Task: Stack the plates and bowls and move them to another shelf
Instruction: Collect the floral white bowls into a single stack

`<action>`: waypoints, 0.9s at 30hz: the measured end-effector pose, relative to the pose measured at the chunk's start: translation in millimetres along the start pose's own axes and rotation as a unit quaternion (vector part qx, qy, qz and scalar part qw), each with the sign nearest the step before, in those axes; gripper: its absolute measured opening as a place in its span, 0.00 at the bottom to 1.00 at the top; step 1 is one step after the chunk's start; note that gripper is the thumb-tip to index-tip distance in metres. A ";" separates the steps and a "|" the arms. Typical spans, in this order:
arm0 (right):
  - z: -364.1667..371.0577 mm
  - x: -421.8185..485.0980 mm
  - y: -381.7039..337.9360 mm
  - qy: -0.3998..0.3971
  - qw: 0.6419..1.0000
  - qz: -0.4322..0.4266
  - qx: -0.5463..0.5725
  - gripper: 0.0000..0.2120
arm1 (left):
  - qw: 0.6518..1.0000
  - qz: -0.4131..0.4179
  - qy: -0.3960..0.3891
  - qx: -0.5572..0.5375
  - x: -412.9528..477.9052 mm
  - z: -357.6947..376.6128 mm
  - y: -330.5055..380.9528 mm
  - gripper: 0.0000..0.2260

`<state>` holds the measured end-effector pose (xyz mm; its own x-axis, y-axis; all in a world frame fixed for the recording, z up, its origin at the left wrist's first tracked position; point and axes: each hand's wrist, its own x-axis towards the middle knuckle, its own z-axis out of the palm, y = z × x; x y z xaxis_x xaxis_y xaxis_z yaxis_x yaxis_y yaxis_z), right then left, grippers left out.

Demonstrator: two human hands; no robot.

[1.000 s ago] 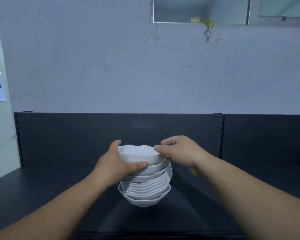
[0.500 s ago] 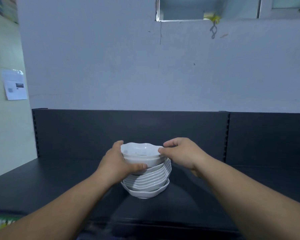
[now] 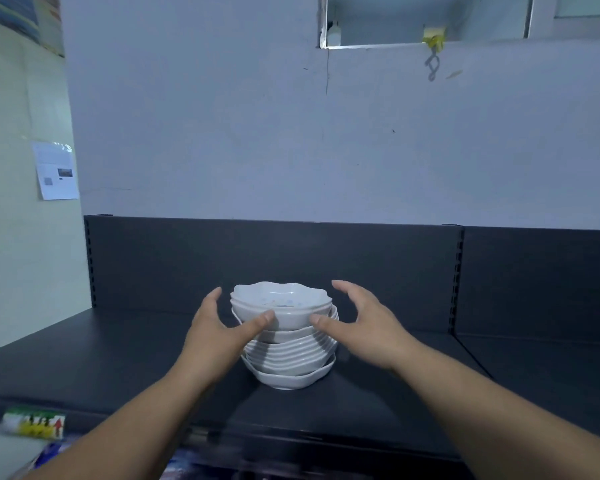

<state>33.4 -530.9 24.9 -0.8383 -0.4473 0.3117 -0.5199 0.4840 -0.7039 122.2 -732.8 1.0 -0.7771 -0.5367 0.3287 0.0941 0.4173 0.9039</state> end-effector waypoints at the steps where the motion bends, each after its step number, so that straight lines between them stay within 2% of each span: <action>1: 2.2 0.1 3.2 -0.003 1.000 0.002 0.005 0.36 | 1.000 -0.008 -0.005 -0.023 -0.1 0.8 -5.0 0.46; 3: 6.3 2.2 6.3 -0.004 1.000 0.004 0.024 0.34 | 0.998 -0.014 -0.013 -0.059 2.1 4.5 -10.5 0.45; 6: 11.6 9.2 5.3 0.005 0.999 0.012 0.048 0.30 | 0.995 -0.008 -0.025 -0.093 9.1 11.7 -11.4 0.37; 11: 17.9 16.2 4.1 0.007 0.998 0.024 0.057 0.31 | 0.998 0.001 -0.015 -0.068 14.8 18.9 -8.1 0.27; 27: 29.0 16.8 4.1 0.039 0.995 0.031 0.087 0.32 | 0.998 0.026 0.021 -0.045 13.1 24.2 -13.9 0.33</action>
<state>21.9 -558.2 8.8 -0.8816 -0.3582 0.3074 -0.4361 0.3689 -0.8208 95.7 -727.9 -13.8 -0.7436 -0.5467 0.3850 0.1903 0.3789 0.9057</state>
